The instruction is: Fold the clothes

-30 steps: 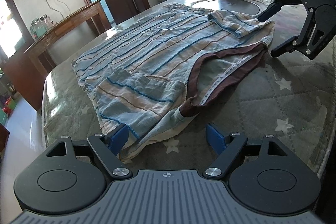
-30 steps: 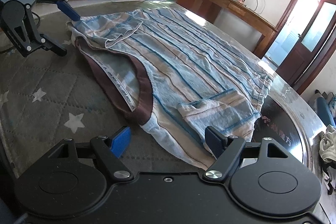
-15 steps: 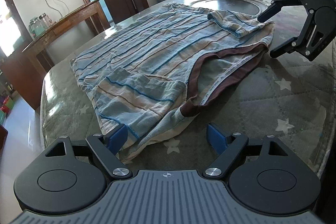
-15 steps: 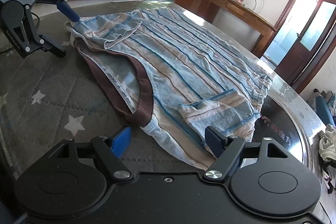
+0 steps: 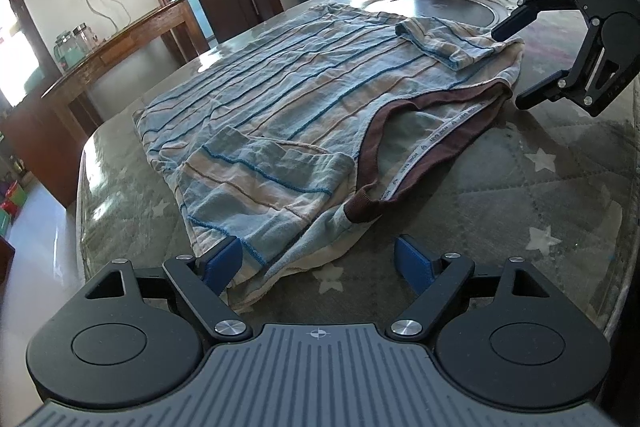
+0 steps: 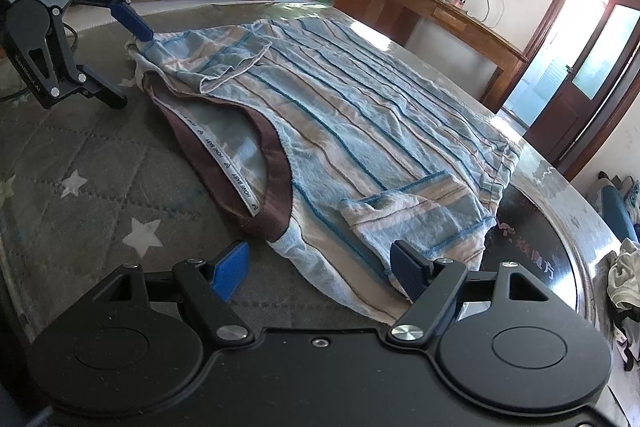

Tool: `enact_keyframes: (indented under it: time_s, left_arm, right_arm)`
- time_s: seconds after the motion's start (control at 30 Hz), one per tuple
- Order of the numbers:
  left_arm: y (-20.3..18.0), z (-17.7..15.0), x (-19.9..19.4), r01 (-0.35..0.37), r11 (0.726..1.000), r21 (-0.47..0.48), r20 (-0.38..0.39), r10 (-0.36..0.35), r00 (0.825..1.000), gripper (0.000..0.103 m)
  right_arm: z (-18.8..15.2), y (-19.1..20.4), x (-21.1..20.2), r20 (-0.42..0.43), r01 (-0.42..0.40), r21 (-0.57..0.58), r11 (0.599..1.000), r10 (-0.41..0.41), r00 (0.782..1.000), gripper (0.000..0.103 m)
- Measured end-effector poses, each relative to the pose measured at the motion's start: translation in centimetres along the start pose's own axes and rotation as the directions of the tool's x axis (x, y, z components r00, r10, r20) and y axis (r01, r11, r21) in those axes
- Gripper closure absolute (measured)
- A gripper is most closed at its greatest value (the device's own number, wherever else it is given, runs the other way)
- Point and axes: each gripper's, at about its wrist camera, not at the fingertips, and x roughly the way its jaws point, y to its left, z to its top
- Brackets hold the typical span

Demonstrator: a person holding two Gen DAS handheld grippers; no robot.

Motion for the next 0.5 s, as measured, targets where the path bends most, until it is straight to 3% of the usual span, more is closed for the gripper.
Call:
enact_keyframes:
  time_s: [0.5]
  left_arm:
    - [-0.17, 0.28, -0.05, 0.002, 1.0, 0.008, -0.007, -0.002, 1.0, 0.019]
  right_arm:
    - [-0.11, 0.1, -0.06, 0.005, 0.001, -0.002, 1.0, -0.001, 1.0, 0.023]
